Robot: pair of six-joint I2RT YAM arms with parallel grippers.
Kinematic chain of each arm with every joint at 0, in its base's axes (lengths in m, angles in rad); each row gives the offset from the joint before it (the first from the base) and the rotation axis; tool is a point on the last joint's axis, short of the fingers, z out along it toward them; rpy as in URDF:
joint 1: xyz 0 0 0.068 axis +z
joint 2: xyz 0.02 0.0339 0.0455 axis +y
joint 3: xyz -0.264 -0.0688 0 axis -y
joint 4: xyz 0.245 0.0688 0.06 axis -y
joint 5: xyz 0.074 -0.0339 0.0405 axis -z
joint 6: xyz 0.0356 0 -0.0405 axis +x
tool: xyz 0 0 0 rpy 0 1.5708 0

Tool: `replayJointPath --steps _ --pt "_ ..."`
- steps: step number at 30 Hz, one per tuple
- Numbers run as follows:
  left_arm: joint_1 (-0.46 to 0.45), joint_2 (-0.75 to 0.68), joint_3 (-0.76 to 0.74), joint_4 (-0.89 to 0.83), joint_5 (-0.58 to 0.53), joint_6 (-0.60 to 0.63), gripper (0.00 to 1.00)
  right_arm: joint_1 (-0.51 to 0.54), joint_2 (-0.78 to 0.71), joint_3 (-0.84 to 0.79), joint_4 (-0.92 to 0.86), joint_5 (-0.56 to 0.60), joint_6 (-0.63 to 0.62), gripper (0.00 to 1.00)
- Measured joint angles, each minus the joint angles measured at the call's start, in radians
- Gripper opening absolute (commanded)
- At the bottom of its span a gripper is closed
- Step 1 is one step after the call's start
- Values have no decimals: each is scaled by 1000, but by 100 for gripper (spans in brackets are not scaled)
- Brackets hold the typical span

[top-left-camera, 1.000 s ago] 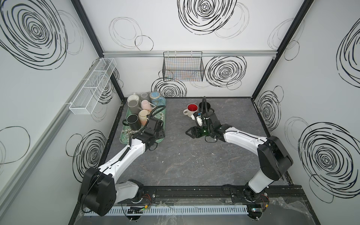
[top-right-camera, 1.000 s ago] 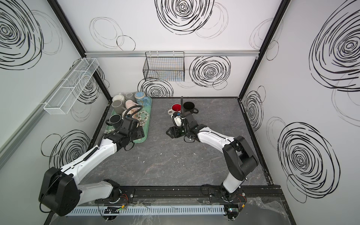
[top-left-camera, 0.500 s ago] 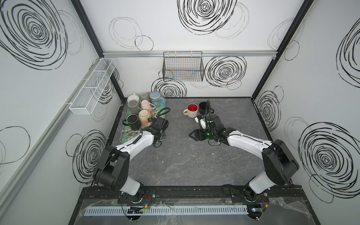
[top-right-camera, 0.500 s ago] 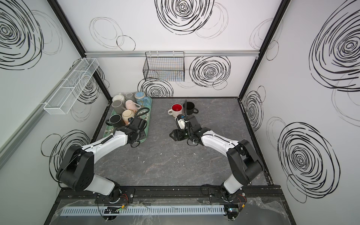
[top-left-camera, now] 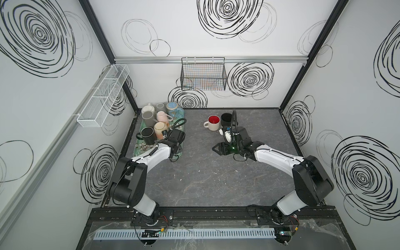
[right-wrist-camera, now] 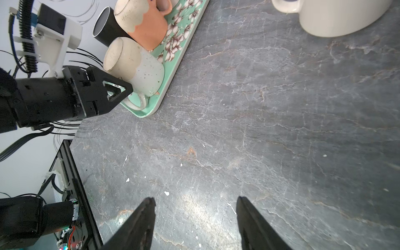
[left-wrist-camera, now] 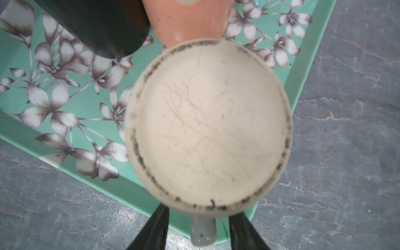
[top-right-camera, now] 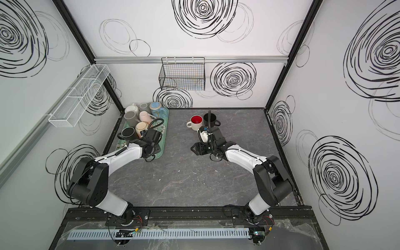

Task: Turn the mug right side up
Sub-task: 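Close left gripper on the upside-down cream speckled mug's base on the tray, then lift the cream mug toward right gripper while right gripper approaches it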

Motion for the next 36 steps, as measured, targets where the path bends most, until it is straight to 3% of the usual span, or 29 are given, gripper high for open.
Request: replayJointPath --steps 11,22,28,36 --pt "1 27 0 23 13 -1 30 -10 0 0 -2 -14 -3 62" --pt "4 27 0 28 31 3 1 -17 0 0 -4 -26 -3 62" --pt "6 -27 -4 15 75 13 0 -21 -15 -5 -3 -40 6 62" --pt "10 -265 -74 117 179 10 0 -32 -56 -7 34 -67 56 60"
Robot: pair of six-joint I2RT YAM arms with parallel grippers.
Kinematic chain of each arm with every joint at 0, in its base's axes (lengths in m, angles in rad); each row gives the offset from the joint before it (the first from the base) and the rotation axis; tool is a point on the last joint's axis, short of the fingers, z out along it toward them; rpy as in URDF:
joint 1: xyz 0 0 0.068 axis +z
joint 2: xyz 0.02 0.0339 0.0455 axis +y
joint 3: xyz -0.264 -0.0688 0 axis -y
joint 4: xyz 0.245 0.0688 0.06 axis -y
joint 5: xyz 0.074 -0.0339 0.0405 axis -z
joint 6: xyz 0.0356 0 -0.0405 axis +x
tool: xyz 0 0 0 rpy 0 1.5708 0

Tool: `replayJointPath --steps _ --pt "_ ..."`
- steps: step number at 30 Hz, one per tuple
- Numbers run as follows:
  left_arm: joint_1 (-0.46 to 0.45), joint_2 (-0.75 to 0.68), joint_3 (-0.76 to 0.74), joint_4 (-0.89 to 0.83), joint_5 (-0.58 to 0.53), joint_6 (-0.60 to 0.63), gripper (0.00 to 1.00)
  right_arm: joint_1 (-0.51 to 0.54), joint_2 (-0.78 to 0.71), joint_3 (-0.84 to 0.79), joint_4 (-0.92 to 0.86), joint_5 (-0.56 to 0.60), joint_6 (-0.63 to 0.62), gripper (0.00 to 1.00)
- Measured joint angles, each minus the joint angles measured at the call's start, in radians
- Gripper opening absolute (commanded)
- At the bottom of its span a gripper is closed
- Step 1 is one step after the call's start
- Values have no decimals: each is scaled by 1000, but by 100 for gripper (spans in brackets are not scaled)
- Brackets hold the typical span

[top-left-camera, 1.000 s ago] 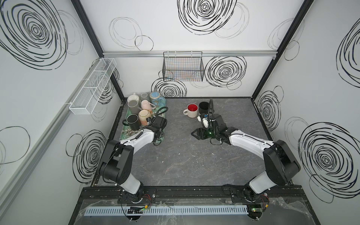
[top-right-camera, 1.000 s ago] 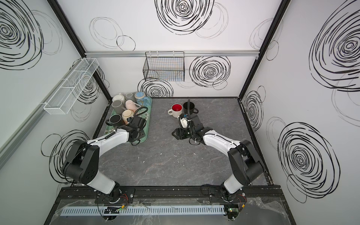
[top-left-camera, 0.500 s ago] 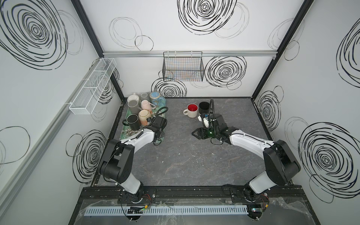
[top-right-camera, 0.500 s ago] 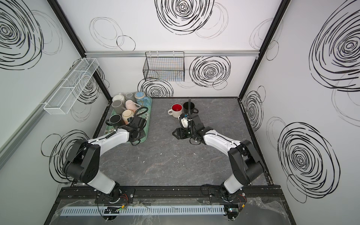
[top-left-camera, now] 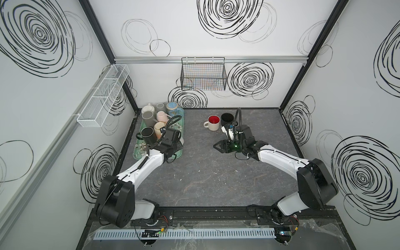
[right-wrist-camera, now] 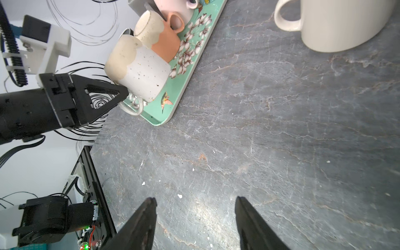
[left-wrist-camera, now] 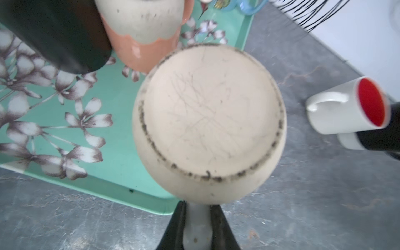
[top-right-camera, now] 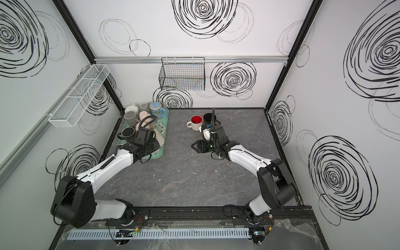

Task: Turn the mug right side up
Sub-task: 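Lift the cream mug toward right gripper while right gripper approaches it, then grasp the cream mug's rim with right gripper while left gripper holds it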

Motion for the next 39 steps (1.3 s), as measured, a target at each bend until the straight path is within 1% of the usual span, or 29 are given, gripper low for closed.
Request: replayJointPath --steps 3,9,16,22,30,35,39 --pt "5 -69 -28 70 47 -10 0 -9 -22 -1 31 -23 32 60" --pt "1 -130 -58 238 139 -53 0 -36 -56 -1 138 -89 128 60" --pt "-47 -158 -119 444 173 -136 0 -43 -47 4 293 -166 276 60" --pt "-83 -148 -129 542 189 -191 0 -29 72 20 478 -219 450 60" --pt "-97 -108 -176 660 190 -268 0 42 277 88 682 -261 687 59" --pt "-109 -102 -192 698 193 -304 0 69 346 149 793 -281 796 59" --pt "-111 -102 -195 733 194 -324 0 75 373 177 856 -292 852 59"
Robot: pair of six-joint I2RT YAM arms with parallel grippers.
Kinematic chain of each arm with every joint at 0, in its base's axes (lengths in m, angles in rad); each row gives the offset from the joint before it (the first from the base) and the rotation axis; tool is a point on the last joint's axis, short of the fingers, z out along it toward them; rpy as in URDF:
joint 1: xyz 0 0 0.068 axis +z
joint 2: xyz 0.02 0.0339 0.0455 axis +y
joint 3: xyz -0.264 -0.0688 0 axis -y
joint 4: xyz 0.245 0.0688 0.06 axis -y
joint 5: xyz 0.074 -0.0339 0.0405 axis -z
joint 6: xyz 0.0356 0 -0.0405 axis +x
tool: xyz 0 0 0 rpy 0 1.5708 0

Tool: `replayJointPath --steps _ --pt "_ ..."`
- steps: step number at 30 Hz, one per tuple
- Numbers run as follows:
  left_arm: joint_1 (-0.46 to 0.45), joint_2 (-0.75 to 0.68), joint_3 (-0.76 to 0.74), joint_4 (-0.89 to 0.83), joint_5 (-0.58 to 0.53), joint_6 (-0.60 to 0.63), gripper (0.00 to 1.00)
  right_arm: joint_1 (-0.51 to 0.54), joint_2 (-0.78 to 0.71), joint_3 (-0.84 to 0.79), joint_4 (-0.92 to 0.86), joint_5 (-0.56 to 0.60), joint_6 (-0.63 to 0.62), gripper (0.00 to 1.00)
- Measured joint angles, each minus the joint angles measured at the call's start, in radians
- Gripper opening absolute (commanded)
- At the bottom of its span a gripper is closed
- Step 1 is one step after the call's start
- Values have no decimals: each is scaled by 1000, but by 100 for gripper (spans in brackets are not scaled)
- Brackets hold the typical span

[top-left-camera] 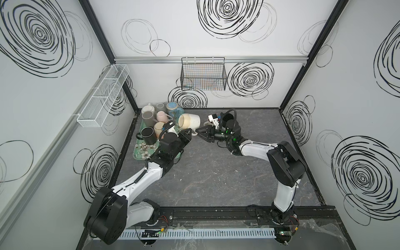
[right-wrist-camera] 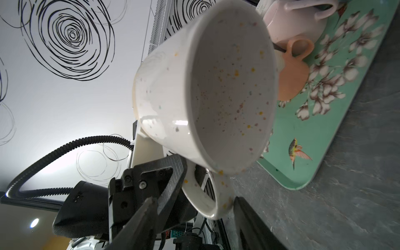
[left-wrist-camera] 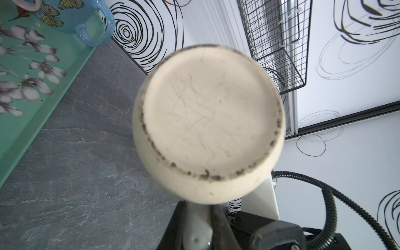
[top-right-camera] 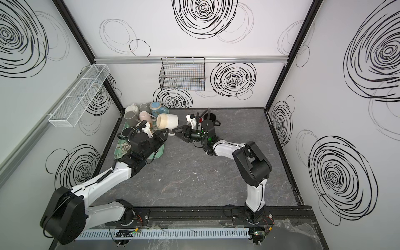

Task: Turn the mug right side up
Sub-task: 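Grasp the cream mug's rim with right gripper while left gripper holds it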

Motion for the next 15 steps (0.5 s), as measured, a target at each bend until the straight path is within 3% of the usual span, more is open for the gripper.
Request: replayJointPath --steps 7,15 --pt "-9 0 -2 40 4 -28 0 3 25 17 55 -5 58 58" --pt "-23 -5 -12 71 7 -47 0 10 44 41 100 -12 101 48"
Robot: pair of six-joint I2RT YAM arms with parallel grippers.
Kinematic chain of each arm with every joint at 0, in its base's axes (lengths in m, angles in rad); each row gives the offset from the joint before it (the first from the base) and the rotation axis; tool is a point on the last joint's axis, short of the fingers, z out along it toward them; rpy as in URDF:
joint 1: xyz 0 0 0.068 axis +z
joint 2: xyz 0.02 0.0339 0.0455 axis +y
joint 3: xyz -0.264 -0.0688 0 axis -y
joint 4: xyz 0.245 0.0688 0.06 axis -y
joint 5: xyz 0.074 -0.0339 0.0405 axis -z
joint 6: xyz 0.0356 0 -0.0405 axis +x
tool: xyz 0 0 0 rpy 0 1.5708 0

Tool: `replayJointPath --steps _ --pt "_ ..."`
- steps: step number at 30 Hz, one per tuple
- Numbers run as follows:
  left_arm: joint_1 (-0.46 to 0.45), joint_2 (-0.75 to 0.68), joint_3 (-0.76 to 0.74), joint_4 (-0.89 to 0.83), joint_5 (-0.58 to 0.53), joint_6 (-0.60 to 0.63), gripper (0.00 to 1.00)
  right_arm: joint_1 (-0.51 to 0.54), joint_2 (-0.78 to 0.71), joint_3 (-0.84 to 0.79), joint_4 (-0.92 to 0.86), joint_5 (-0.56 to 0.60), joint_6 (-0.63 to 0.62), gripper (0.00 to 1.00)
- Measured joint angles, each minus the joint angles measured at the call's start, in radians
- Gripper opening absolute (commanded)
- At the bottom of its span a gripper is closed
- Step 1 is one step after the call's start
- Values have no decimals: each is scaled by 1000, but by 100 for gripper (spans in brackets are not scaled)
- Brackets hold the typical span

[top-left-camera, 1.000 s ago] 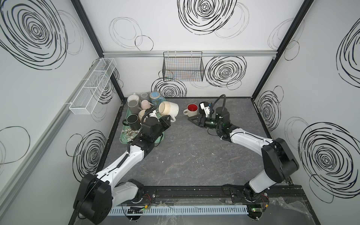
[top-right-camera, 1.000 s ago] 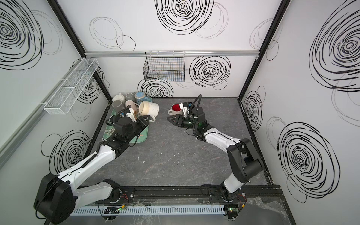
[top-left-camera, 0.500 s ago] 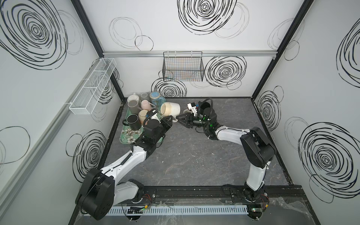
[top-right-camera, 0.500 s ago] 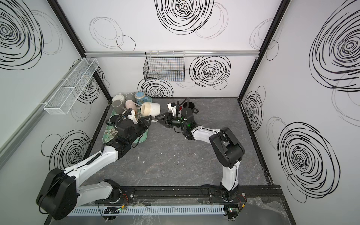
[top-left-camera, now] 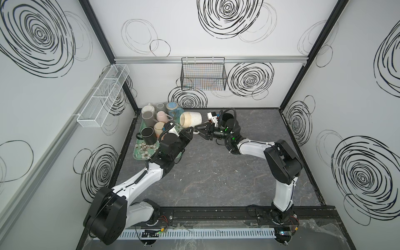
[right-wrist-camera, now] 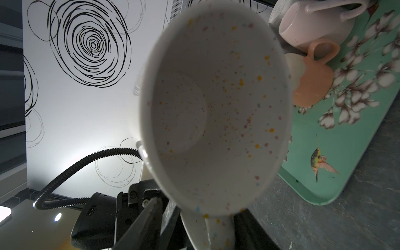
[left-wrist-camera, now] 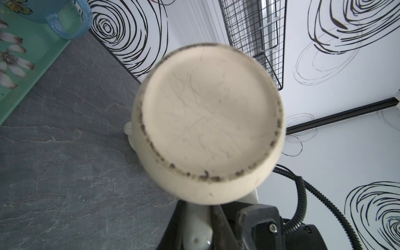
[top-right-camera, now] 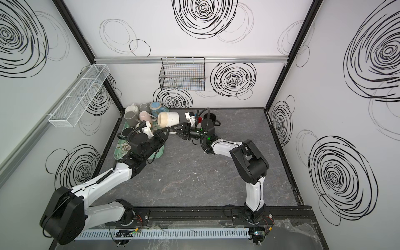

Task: Turn the mug right side up
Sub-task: 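Grasp the cream mug's rim with right gripper while left gripper holds it, then open left gripper and draw back while right gripper turns mug opening up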

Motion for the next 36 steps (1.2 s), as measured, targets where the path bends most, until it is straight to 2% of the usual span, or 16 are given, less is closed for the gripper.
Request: replayJointPath --steps 5,17,20,22,26,31,36 --pt "-7 -2 -12 24 0 -12 0 4 21 7 31 -4 26 39" --pt "-13 -22 -38 71 -2 -29 0 3 30 7 84 -8 62 5" --pt "-13 -27 -39 71 1 -25 0 3 30 7 92 -12 61 0" --pt "-13 -29 -39 75 5 -16 12 -3 30 7 98 -16 56 0" --pt "-13 -30 -50 91 17 4 24 -13 21 7 68 -33 4 0" --pt "-18 -30 -51 90 44 55 35 -26 -47 7 -99 -39 -130 0" --pt "-20 -42 -25 71 57 114 41 -53 -111 7 -305 -18 -307 0"
